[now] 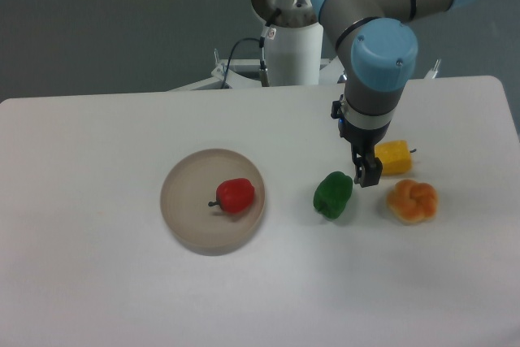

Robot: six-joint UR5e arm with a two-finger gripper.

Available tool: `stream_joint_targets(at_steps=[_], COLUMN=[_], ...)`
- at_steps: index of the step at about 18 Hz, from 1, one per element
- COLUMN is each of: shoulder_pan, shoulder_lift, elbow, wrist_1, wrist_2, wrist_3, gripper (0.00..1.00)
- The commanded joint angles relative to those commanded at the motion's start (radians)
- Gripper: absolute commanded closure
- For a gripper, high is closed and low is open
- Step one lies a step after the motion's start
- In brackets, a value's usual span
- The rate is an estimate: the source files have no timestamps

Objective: Pick up the red pepper from the plate
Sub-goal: 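Move the gripper over to the red pepper on the clear plate, then lower the gripper onto the red pepper and close on it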

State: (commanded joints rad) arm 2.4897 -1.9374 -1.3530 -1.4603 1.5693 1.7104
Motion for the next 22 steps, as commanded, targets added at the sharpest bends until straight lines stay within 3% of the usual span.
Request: stream_joint_targets(at_steps=[4, 7, 13, 17, 19, 22], shoulder_pan=[-0.017, -0.061, -0.205, -0.245, -0.247, -0.247], shoulder_lift=[0.0, -0.008, -0.067, -0.081, -0.08, -0.08], elbow=[-0.002, 0.0, -0.009, -0.046, -0.096, -0.179], wrist_1=[0.0, 0.003, 0.077, 0.107, 0.165, 0.323], wrist_2=[-0.014, -0.09, -0.092, -0.087, -0.086, -0.049], wrist_3=[-0.011, -0.043, -0.26, -0.318, -0.316, -0.314], gripper=[0.0, 0.0, 0.0, 0.0, 0.0, 0.0])
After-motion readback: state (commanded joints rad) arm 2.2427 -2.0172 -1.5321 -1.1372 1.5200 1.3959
